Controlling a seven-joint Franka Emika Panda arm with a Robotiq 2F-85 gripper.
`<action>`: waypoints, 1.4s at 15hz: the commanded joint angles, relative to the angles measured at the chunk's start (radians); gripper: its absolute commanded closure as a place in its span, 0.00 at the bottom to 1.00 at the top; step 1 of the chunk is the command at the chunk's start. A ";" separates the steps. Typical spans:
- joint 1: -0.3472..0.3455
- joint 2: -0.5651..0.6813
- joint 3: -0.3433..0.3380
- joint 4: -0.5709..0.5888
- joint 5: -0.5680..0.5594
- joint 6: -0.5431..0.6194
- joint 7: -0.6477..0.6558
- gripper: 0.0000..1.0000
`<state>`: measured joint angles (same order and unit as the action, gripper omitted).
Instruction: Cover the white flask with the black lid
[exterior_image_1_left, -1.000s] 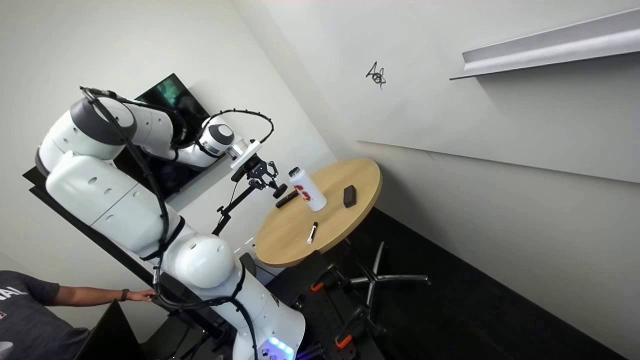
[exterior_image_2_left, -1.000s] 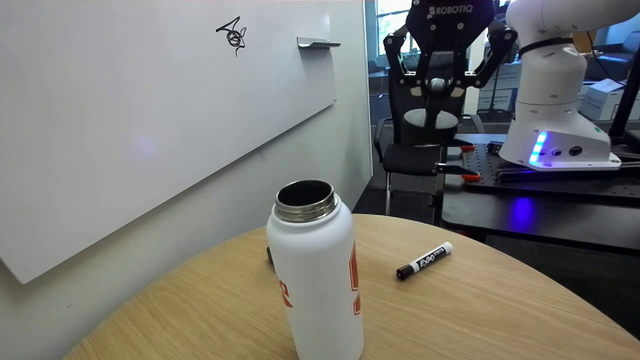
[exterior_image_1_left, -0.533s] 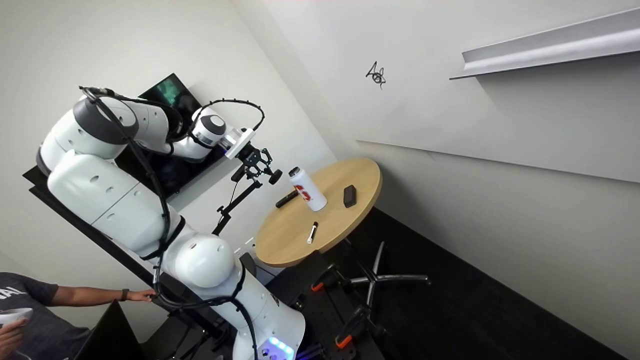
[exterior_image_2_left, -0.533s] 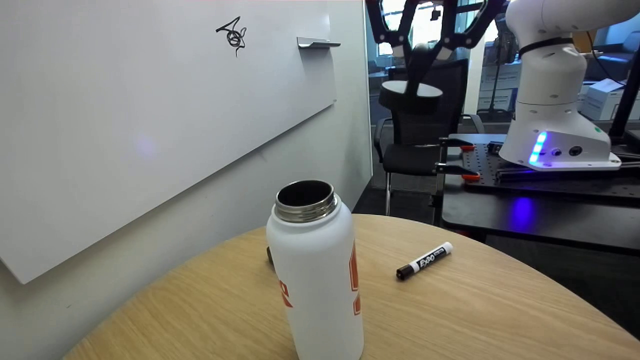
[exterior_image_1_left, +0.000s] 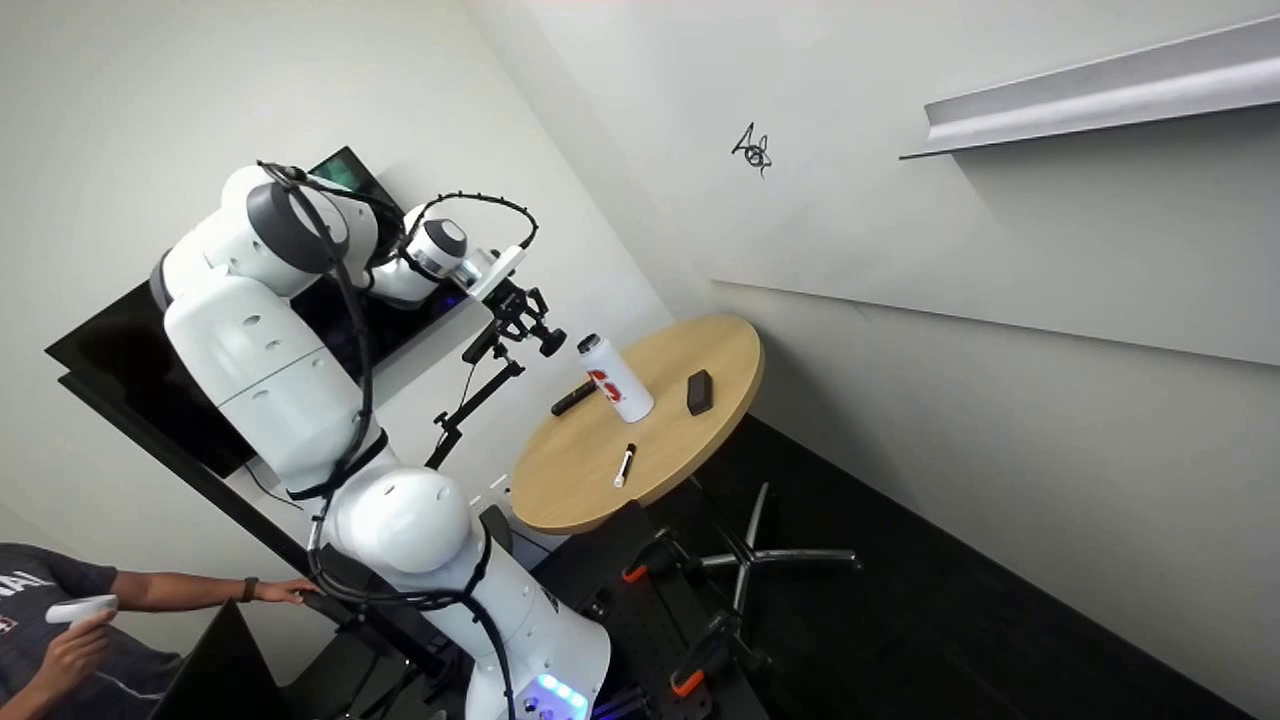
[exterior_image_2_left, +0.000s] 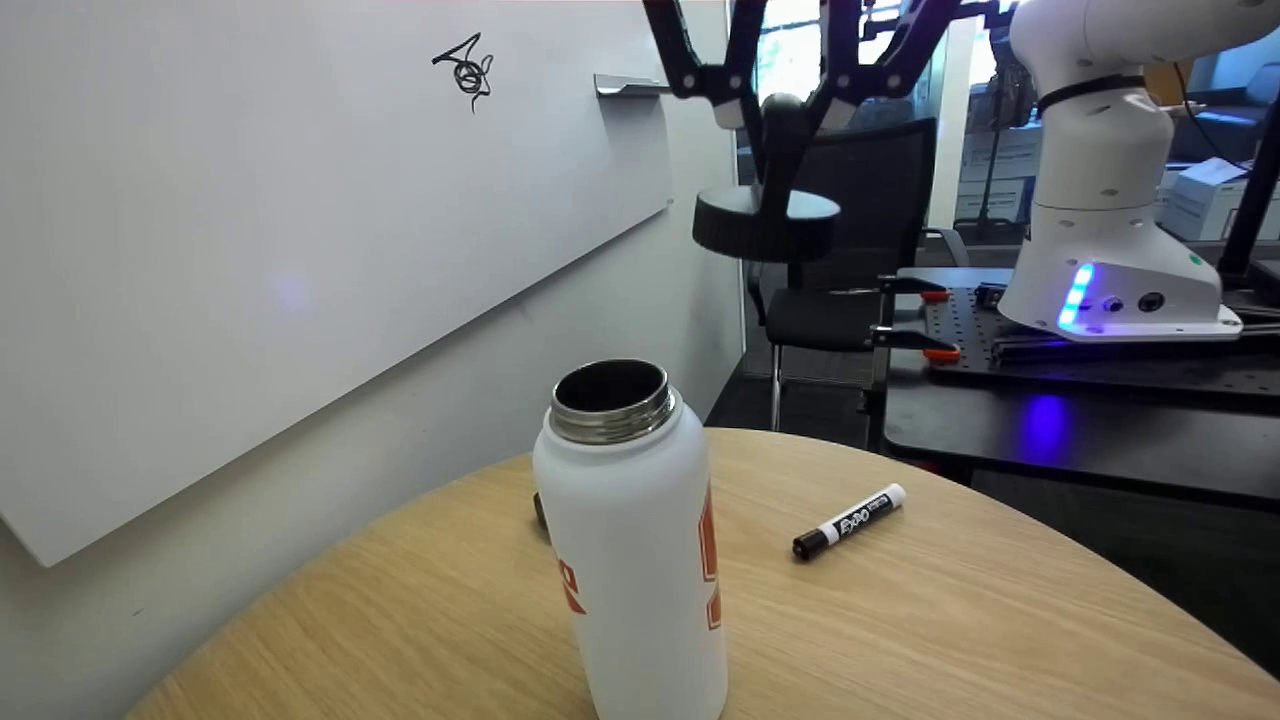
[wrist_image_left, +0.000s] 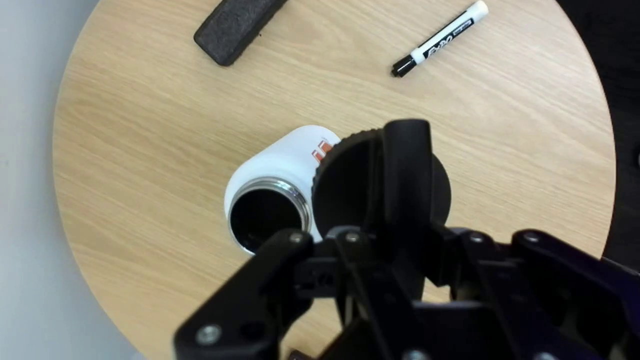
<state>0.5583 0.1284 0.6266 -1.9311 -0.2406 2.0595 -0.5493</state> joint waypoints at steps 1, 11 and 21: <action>0.036 0.140 0.002 0.149 -0.070 -0.076 -0.026 0.97; 0.133 0.283 -0.080 0.320 -0.185 -0.076 -0.061 0.97; 0.132 0.322 -0.128 0.381 -0.056 -0.147 -0.142 0.97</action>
<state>0.6806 0.4397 0.5116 -1.5868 -0.3397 1.9703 -0.6559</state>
